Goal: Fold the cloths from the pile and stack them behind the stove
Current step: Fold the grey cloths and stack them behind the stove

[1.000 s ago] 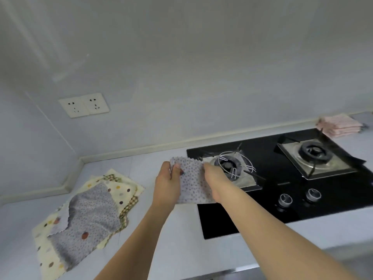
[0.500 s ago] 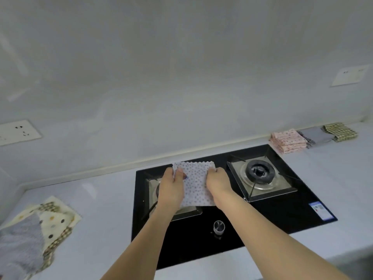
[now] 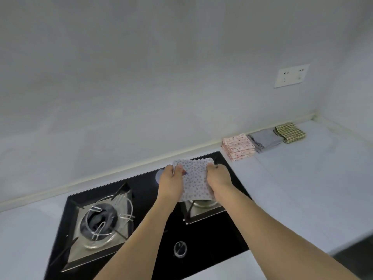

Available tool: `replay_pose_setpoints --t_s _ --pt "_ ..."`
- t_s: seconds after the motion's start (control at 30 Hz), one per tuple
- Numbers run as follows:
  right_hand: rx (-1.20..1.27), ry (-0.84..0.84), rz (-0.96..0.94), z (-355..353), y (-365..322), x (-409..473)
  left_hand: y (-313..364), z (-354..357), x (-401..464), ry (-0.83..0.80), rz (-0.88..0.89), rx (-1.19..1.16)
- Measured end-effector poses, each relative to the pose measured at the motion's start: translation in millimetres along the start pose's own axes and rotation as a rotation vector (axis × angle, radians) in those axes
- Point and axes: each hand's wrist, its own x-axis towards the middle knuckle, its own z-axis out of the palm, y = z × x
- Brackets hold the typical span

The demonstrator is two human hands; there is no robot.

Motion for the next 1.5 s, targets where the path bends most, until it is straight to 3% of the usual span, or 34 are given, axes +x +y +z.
replay_pose_setpoints --t_s 0.37,0.77,0.97,1.2,1.37,1.5 --pt "-0.065 -0.095 0.126 -160 -19 116 64 181 26 0.062 0.000 0.108" --pt "-0.114 0.005 0.100 -286 -41 276 98 363 113 -0.007 -0.164 -0.028" --pt "-0.164 -0.063 0.107 -312 -66 367 119 435 173 0.067 -0.199 0.000" --pt "-0.209 -0.202 -0.071 -316 -64 436 106 476 236 0.150 -0.277 0.087" --pt "-0.289 -0.192 -0.119 -314 -50 462 85 490 255 0.185 -0.354 0.121" --pt "-0.402 -0.138 -0.109 -320 -50 460 80 493 252 0.202 -0.263 0.253"
